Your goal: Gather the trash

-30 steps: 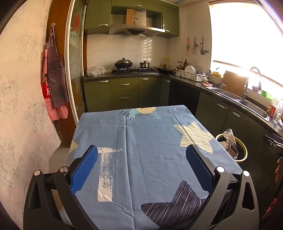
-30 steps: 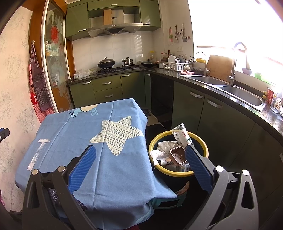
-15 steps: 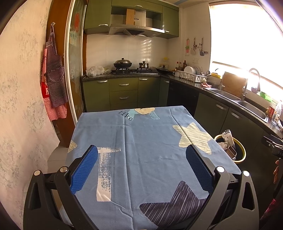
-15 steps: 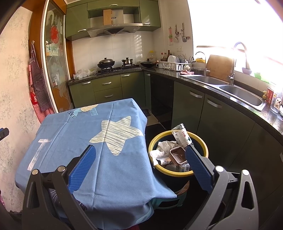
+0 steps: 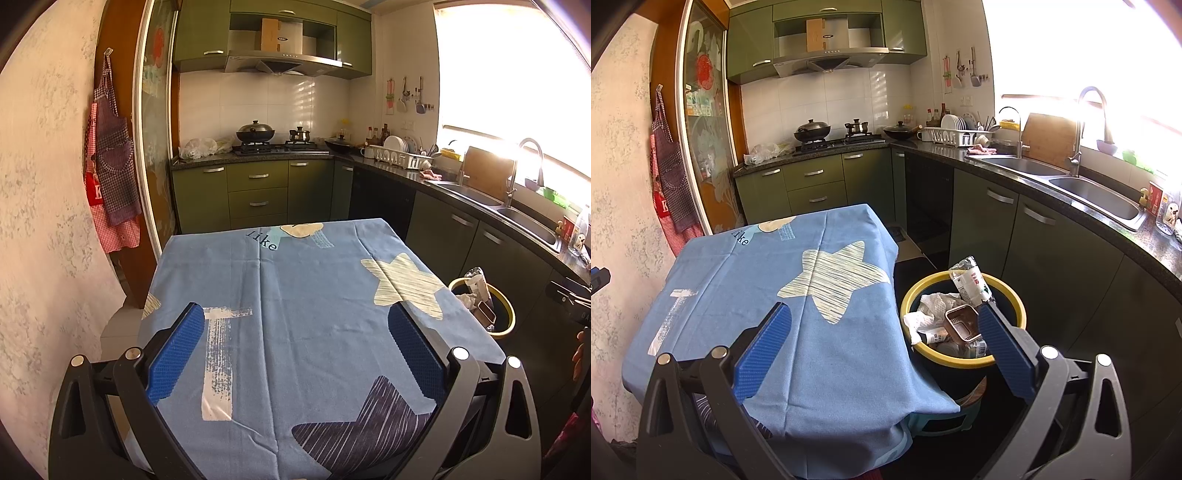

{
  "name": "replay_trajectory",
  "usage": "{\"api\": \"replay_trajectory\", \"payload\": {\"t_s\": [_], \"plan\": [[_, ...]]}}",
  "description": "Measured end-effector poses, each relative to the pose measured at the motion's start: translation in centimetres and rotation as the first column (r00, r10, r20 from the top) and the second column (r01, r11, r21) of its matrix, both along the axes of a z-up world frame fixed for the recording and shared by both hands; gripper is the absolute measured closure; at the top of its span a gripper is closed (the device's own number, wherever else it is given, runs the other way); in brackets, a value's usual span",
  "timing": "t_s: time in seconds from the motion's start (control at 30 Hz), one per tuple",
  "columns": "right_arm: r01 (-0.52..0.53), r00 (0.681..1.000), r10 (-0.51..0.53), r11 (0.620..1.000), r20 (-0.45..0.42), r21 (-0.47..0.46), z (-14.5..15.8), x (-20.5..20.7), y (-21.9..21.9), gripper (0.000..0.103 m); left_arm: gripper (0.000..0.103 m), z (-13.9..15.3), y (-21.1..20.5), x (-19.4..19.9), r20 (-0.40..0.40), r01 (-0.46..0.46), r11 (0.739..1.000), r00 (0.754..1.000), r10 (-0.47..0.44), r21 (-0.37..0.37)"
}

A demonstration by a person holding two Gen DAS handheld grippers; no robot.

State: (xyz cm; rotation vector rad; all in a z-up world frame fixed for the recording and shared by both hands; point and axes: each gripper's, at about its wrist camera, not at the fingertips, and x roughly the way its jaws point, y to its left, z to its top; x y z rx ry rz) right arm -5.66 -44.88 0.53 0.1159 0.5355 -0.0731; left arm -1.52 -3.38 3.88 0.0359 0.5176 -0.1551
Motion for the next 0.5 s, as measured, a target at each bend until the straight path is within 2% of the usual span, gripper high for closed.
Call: {"api": "replay_trajectory", "payload": {"t_s": [0.5], "plan": [[0.0, 1.0, 0.0, 1.0, -0.003, -0.001, -0.25, -0.07, 0.12, 0.007, 0.005, -0.32, -0.07, 0.24, -0.01, 0.008, 1.0, 1.0, -0.008, 0.004]]}}
